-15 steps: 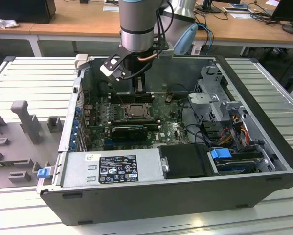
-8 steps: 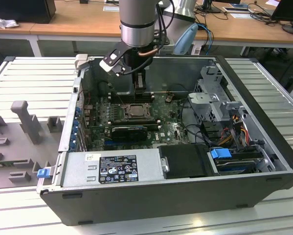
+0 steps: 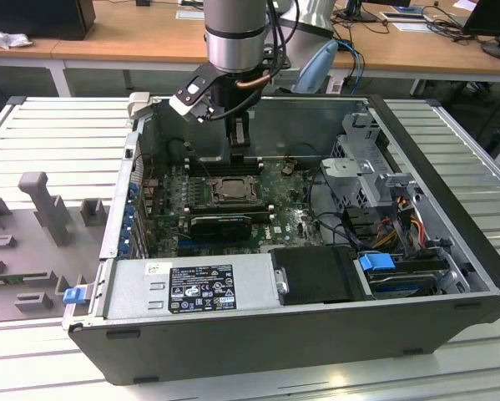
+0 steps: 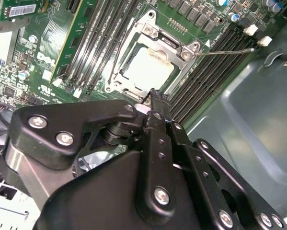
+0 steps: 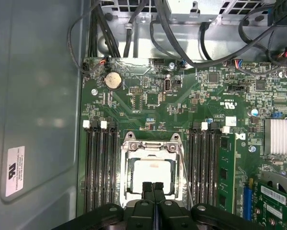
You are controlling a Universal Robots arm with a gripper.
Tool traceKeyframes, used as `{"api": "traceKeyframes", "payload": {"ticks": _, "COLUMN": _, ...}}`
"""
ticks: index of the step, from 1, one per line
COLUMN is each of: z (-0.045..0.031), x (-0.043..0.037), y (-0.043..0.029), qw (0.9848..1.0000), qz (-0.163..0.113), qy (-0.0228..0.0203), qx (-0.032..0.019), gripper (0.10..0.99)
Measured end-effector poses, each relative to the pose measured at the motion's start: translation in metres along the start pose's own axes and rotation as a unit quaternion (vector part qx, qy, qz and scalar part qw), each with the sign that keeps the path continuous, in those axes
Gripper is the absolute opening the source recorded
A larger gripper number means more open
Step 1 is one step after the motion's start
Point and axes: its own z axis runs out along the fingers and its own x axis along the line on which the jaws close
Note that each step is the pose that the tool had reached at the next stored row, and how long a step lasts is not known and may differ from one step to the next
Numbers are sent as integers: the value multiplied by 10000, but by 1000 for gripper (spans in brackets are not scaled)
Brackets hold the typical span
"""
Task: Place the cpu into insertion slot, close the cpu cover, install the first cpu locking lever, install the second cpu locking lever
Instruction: 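Install the first cpu locking lever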
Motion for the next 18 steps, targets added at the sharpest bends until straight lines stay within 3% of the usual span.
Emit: {"api": "traceKeyframes", "payload": {"ticks": 18, "z": -198, "x": 5, "y": 12, "qw": 10000, "qz": -3, "qy": -50, "qx": 1, "gripper": 106}}
